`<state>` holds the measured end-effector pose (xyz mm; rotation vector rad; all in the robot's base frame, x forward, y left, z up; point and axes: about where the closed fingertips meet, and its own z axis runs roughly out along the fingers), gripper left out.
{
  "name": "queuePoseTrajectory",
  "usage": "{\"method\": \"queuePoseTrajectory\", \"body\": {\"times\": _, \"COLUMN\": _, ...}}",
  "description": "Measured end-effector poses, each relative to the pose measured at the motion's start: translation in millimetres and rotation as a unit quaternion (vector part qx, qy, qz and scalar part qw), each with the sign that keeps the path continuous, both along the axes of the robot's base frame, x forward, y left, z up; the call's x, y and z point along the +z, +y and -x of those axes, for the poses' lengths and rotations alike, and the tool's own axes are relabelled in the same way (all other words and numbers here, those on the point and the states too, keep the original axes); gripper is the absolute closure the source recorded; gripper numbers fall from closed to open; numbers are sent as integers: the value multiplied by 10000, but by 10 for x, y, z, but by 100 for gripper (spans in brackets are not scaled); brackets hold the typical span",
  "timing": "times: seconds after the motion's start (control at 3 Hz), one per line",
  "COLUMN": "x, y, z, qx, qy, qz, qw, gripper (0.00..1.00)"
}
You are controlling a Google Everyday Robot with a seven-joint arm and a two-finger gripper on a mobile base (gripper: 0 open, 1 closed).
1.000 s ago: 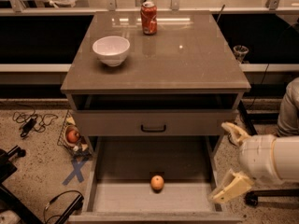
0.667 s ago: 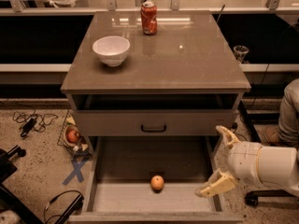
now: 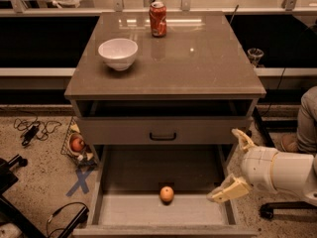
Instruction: Pick orange from middle drawer and place on counter
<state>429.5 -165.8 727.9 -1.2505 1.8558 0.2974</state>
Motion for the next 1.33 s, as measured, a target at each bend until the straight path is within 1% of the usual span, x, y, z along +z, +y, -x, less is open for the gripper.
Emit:
{"method": "queuePoseTrajectory", "body": {"times": 0.33, "x": -534, "y": 214, "z": -273, "qx": -42, "qy": 8, "qz": -225, "qw": 9997, "gripper": 0}}
{"method": "queuePoseTrajectory", "body": {"times": 0.67, "x": -1140, "y": 490, "z": -601, "qx": 7, "qy": -148, "qz": -467, "qw": 9988, "gripper": 0}}
{"method": "queuePoseTrajectory", "body": {"times": 1.0, "x": -1991, "y": 755, "z": -785, "qx": 327, "qy": 34, "qz": -727, "qw": 9968, "gripper": 0}}
{"method": "queuePoseTrajectory", "body": {"times": 1.33, "x": -2443, "y": 820, "z": -744, "qx": 518, "qy": 250, "qz": -815, "qw": 9950, "gripper": 0}}
